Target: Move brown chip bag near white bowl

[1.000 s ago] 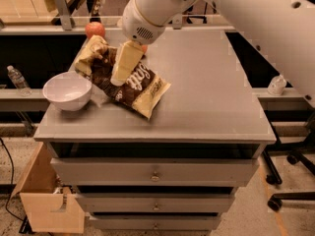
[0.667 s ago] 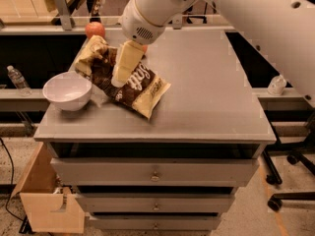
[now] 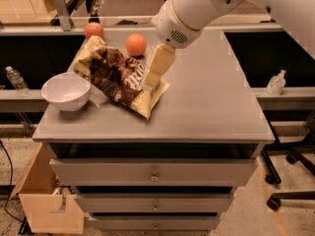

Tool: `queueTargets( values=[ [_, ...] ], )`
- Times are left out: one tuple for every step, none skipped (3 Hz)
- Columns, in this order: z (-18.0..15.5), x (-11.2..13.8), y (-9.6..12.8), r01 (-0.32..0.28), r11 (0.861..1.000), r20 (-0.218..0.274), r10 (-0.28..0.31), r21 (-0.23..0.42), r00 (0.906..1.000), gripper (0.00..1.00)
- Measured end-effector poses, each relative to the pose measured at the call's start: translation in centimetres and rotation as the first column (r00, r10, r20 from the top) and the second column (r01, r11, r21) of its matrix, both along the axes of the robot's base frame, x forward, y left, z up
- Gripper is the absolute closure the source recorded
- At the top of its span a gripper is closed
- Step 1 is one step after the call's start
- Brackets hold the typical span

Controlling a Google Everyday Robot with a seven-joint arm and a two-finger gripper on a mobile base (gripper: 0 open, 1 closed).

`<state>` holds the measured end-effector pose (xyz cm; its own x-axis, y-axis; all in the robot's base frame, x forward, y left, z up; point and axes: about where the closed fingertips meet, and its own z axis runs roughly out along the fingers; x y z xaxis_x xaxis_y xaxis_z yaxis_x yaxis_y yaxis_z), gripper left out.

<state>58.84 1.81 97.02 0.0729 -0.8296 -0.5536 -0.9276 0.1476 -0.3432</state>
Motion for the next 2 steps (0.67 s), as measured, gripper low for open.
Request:
queueTargets(
  values=[
    [-0.81, -0.73, -6.07, 0.096, 0.995, -0.037, -0.095, 0.004, 0.9947, 0.00],
    [-0.80, -0.74, -6.10, 0.096, 0.995, -0.037, -0.096, 0.004, 0.9947, 0.00]
  ],
)
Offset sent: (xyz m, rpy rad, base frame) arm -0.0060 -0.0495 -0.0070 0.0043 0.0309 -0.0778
